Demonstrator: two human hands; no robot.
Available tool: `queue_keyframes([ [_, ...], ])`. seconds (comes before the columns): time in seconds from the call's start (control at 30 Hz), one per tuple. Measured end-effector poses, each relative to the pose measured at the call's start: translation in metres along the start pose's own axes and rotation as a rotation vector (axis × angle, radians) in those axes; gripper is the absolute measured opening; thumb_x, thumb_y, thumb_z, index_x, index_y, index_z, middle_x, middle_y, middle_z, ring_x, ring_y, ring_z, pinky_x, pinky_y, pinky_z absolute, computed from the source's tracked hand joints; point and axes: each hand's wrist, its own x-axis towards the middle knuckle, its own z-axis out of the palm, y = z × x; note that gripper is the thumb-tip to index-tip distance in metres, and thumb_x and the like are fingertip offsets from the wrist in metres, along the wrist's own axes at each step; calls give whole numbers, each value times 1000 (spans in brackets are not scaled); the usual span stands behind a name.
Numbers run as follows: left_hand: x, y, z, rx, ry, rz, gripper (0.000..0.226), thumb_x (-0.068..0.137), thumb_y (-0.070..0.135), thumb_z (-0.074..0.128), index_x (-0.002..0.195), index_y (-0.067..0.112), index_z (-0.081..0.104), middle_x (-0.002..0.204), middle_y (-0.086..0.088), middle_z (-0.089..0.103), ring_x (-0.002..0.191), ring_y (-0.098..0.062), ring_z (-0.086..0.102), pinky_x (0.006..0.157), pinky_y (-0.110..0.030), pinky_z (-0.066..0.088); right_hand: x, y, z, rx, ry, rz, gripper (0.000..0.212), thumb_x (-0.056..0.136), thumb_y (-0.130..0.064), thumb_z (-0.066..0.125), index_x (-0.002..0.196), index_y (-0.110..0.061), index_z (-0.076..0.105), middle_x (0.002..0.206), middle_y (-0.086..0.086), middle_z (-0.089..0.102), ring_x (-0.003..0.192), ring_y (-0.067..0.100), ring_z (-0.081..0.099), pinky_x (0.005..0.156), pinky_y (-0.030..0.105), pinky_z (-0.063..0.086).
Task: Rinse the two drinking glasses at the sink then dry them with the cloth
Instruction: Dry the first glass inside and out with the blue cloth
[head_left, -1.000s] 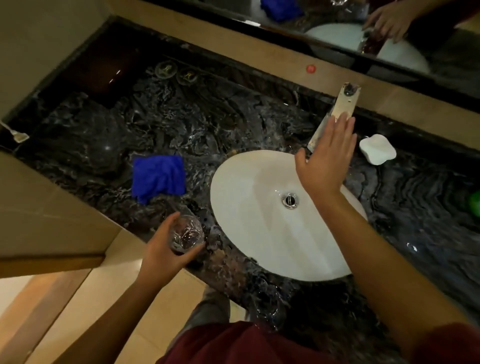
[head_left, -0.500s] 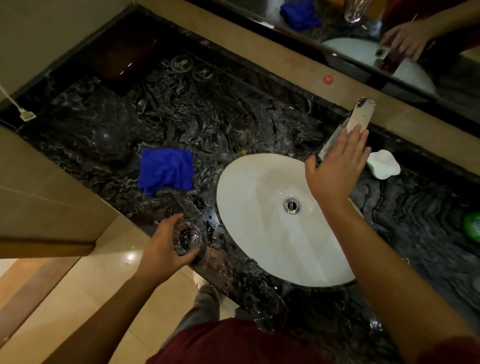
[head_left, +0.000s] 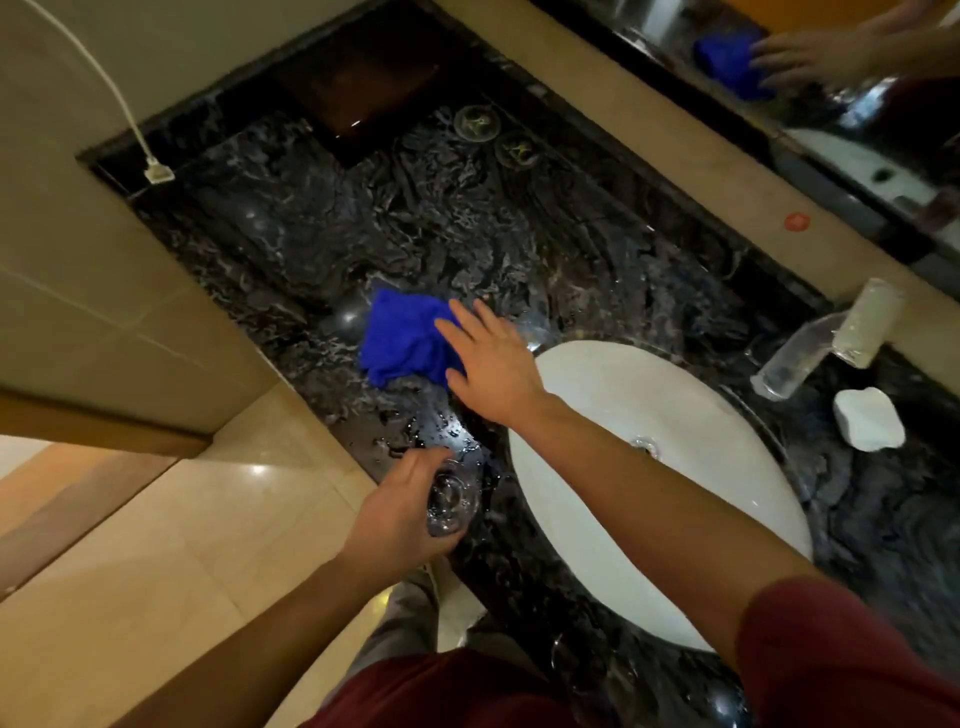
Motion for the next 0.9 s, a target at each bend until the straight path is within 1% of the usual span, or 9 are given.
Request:
queue_keyframes([
  [0.1,0,-2,2,15,5,11,88,71,49,82,146,24,43,137,2,53,123,-17,57,94,-31,54,15,-6,20,-49,-148,-45,67,101,-45,50,161,-31,23,173,4,11,159,33,8,126,53,15],
  [0.2,1,-2,3,27,-7,3,90,72,50,82,148,25,40,141,1,51,126,-18,54,97,-30,50,19,-6,28,-98,-171,-40,63,100,-46,52,158,-34,31,170,6,21,153,37,24,120,53,26],
  [0.33,1,-2,2,17,-8,11,89,73,52,80,148,26,39,142,1,51,127,-19,54,98,-31,50,22,-16,27,-147,-46,34,53,96,-28,58,147,-23,45,140,15,51,119,40,54,95,46,43],
  [0.43,7,-1,-5,-51,-7,-10,85,72,55,78,144,27,43,133,5,56,119,-13,60,96,-26,50,21,-21,21,-88,-62,144,51,91,-16,60,139,-13,46,124,18,57,100,39,63,75,40,46],
  [0.53,17,5,-24,-300,43,-142,90,65,62,81,141,30,45,115,15,62,103,0,63,89,-28,55,20,-16,-4,241,-47,339,29,94,-25,58,119,-10,62,114,16,65,98,37,65,76,38,50],
  [0.67,31,33,-64,-586,146,-216,85,57,56,87,128,40,42,107,4,68,94,-5,70,83,-27,54,-6,0,-62,715,64,584,30,94,-28,57,68,-13,56,60,1,54,68,28,52,59,34,34],
  [0.77,39,66,-94,-738,172,-228,57,68,37,90,107,31,50,107,-2,70,84,0,70,70,-18,54,-47,14,-107,1064,197,747,25,78,-28,57,57,-14,56,50,1,55,61,28,52,59,33,38],
  [0.83,42,86,-107,-826,172,-192,48,66,50,82,98,22,59,98,1,74,82,-8,69,69,-18,53,-81,24,-131,1227,290,843,25,81,-17,57,56,-16,54,41,-5,50,56,25,46,56,31,35],
  [0.9,44,108,-114,-884,158,-165,55,61,65,77,89,18,72,87,2,75,81,-15,67,75,-33,52,-116,34,-148,1389,404,887,26,88,-6,56,63,-15,57,39,-9,51,56,20,45,55,30,34],
])
